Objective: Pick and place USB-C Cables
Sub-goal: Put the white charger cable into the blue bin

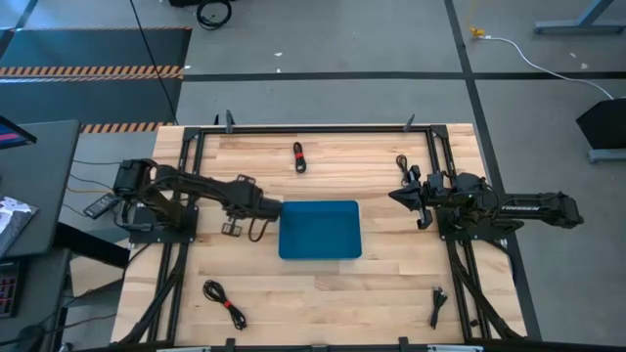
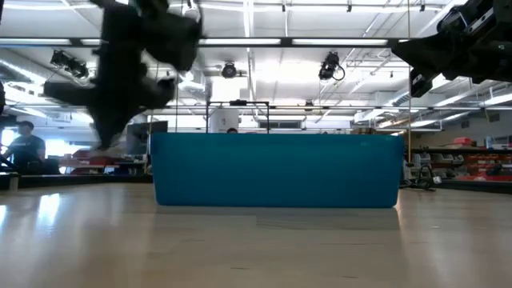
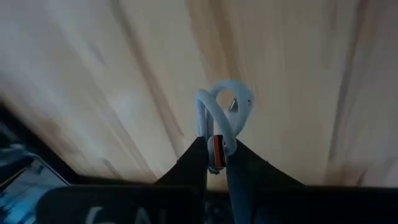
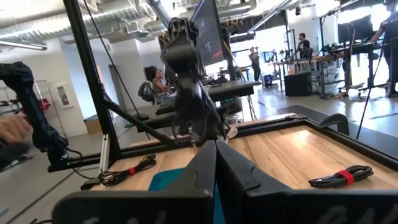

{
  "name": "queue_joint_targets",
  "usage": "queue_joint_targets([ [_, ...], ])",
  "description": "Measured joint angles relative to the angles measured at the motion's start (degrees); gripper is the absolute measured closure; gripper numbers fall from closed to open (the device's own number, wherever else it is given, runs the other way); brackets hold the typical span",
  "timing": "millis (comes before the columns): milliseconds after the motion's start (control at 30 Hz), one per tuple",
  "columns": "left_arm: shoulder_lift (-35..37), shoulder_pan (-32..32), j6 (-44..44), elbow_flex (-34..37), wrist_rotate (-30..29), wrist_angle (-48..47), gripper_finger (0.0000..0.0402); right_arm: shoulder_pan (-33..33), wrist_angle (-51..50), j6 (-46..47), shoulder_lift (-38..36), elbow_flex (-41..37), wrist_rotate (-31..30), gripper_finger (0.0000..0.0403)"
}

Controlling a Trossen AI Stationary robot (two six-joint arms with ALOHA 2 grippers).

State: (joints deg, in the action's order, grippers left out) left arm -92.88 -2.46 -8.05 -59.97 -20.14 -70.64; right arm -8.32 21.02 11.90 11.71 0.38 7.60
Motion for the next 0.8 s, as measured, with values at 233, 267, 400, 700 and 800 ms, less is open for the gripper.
queue_joint_targets([
  [233,0.5,-0.5,8.7,-14.1,-0.2,0.3,0.0362,0.0,0.0,0.0,0.0,0.0,0.0,0.0388],
  [267,0.5,-0.8,9.6,-15.6,-0.2,0.6,0.0362,0.0,-0.1,0.1,0.0,0.0,0.0,0.0388],
  [400,0.5,-2.8,12.9,-18.8,-0.7,5.9,0.0362,0.0,-0.1,0.1,0.0,0.0,0.0,0.0388],
  [700,0.1,-6.7,11.2,-19.0,-0.9,22.8,0.0362,0.0,0.4,0.0,0.0,0.0,0.0,0.0388],
  [800,0.1,-7.2,10.1,-19.0,-1.0,27.5,0.0362,0.0,0.3,0.0,0.0,0.0,0.0,0.0388],
])
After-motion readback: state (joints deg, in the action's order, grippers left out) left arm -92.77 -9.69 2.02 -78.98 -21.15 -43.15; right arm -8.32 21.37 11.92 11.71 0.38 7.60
